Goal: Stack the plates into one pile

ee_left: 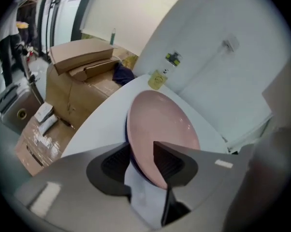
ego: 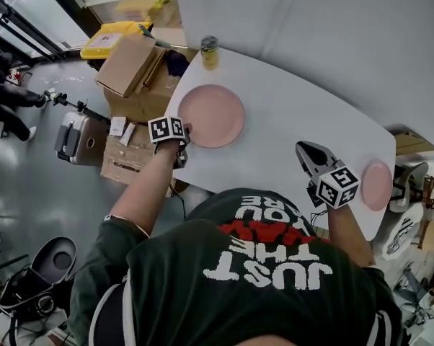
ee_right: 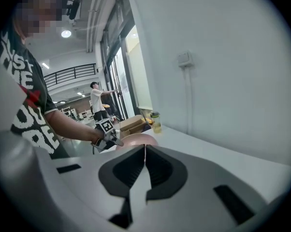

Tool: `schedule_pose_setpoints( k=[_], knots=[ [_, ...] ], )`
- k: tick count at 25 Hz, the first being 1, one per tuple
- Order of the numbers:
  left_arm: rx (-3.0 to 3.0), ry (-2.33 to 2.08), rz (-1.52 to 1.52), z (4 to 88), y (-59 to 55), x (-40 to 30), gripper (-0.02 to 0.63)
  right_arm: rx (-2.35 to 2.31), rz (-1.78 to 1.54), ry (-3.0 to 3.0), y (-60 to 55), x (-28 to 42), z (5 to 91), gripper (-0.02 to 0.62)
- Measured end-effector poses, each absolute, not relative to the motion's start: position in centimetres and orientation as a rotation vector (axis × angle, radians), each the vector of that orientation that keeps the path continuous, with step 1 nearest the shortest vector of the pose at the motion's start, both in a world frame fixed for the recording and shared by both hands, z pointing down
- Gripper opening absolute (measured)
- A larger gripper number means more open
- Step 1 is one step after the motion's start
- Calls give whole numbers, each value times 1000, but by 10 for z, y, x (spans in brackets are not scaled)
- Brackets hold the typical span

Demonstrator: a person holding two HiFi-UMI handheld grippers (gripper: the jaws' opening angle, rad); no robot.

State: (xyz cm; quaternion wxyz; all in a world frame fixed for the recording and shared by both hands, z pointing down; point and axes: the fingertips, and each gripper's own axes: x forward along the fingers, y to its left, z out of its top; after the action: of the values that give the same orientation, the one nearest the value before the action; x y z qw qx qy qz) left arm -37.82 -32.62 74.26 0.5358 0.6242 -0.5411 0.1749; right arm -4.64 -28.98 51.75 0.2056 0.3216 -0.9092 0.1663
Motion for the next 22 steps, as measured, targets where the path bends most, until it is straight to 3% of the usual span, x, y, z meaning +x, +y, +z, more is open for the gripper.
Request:
schedule_pose_setpoints(
  k=[4,6,14,19,22],
  knots=[
    [1574,-1254,488,738,-327,-367,251,914,457,-2529,-286,-45,515,6],
    [1583,-1247,355,732,-329,-368,272,934,456,-2532,-287,-41,512,5],
    [1718,-1419,92,678,-299,-411,272,1018,464,-2552,-277,-10,503,6],
    [1922,-1361,-77,621,-259,-364,261,960,450,-2623,-270,11,497,6],
    [1997,-1352,-153,590,-227,-315,191,898,454,-2682,-260,27,496,5]
  ],
)
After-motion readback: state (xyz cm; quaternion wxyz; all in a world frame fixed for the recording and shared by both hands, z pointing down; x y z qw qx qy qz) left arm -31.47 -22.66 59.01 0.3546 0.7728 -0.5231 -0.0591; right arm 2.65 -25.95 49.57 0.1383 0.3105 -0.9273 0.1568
